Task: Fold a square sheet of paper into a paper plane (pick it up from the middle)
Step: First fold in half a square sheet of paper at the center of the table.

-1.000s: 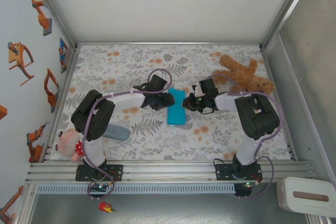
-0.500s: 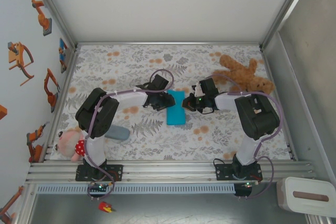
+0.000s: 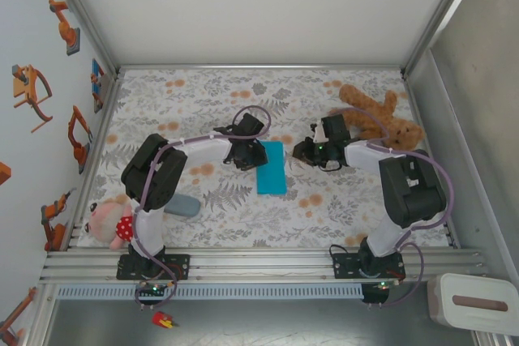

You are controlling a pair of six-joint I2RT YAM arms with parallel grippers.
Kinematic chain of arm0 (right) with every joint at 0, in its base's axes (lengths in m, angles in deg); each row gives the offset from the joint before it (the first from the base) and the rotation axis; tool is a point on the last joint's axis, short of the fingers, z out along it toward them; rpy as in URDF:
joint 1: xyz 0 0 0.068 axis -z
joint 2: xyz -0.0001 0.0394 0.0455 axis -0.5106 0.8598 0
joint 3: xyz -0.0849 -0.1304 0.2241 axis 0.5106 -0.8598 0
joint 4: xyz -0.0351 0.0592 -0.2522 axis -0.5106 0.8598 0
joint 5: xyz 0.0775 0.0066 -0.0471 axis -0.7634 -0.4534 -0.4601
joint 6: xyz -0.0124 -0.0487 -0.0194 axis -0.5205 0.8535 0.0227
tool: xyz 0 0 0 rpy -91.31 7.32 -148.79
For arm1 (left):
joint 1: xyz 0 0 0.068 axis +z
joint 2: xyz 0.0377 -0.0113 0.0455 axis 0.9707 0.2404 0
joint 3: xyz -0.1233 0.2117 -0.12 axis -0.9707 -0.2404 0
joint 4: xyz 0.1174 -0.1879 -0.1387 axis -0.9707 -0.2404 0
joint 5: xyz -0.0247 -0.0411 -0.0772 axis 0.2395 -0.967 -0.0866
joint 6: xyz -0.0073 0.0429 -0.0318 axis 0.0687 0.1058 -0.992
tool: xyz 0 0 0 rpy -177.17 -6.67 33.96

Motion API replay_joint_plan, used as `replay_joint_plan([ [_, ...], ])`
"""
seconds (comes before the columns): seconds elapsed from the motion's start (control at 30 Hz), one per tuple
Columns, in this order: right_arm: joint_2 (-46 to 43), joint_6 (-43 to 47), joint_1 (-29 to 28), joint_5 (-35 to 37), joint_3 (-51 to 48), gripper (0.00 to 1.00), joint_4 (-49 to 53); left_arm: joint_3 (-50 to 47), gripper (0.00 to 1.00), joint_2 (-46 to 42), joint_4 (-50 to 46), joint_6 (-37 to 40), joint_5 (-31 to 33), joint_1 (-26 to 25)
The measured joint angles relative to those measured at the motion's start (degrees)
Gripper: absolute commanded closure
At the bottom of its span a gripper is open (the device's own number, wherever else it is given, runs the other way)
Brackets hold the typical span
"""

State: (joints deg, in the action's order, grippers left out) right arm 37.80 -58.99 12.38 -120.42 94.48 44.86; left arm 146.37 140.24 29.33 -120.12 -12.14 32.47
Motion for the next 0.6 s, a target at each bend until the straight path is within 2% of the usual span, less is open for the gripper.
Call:
replay_joint_plan([
  [0.6,2.05,1.51,0.00,-1.75,0.00,0.81,0.35,4.13,0.73,2.19,-5.22,-4.46,2.56,-0.50],
])
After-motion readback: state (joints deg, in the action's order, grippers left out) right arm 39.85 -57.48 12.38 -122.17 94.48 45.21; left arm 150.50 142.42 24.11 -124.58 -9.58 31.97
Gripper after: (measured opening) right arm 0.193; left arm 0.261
